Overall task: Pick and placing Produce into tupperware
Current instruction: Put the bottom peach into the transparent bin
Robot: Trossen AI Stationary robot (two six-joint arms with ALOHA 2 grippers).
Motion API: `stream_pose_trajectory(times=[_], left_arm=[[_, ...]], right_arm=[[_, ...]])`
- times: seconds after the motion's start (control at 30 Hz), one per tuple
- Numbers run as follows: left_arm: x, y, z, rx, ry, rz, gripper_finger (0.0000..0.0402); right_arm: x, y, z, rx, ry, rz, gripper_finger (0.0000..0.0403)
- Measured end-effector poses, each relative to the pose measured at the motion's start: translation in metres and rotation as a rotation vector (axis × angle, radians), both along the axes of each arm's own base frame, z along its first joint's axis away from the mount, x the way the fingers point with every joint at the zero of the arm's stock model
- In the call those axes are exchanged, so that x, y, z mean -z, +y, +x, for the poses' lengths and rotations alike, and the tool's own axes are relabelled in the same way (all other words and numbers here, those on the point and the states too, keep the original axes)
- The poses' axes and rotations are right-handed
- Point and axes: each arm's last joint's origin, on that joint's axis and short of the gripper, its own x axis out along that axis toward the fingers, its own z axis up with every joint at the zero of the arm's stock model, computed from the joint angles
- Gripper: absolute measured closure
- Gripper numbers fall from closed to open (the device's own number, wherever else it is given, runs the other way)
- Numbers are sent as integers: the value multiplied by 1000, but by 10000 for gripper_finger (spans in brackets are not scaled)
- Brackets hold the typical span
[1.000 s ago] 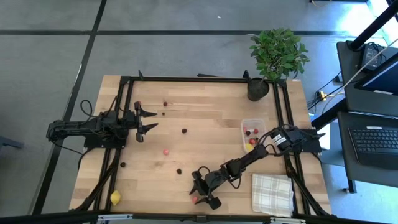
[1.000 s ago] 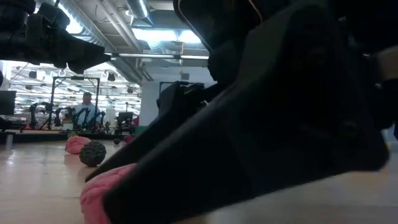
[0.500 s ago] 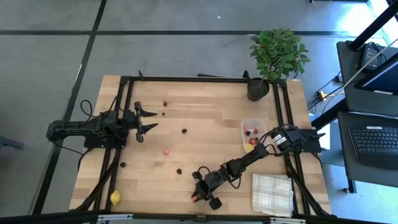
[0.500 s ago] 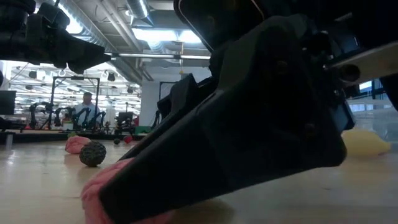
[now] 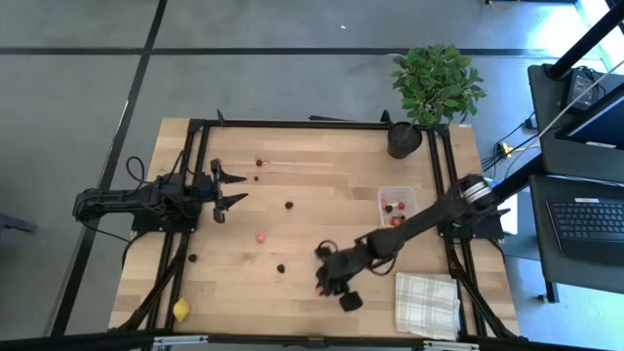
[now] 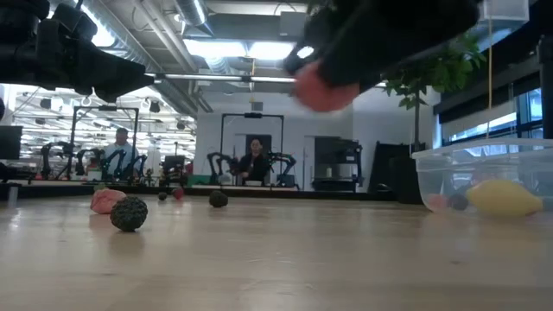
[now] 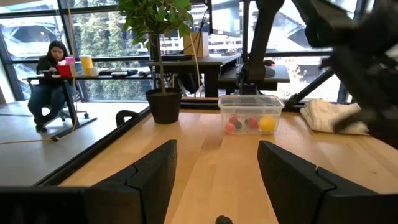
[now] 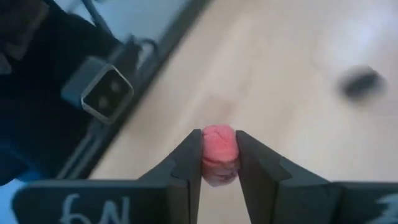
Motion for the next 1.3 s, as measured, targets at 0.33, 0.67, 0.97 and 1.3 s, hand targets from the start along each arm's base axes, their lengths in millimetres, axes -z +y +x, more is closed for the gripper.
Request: stream_pose_trajectory(times=[0.33,0.67,0.97,1.3], left_arm=[[0,0,0,0,0,0,184],[0,0,0,0,0,0,184],[0,0,0,0,0,-2,184],[0,0,0,0,0,0,184]], right_arm=[[-94,-62,-82,399,258,-160,314],[-130,-112,-154,758,266,-318,314],[-65,-153,-179,888,428,-361,314],[-9,-172,-197,939,526,-282,314]])
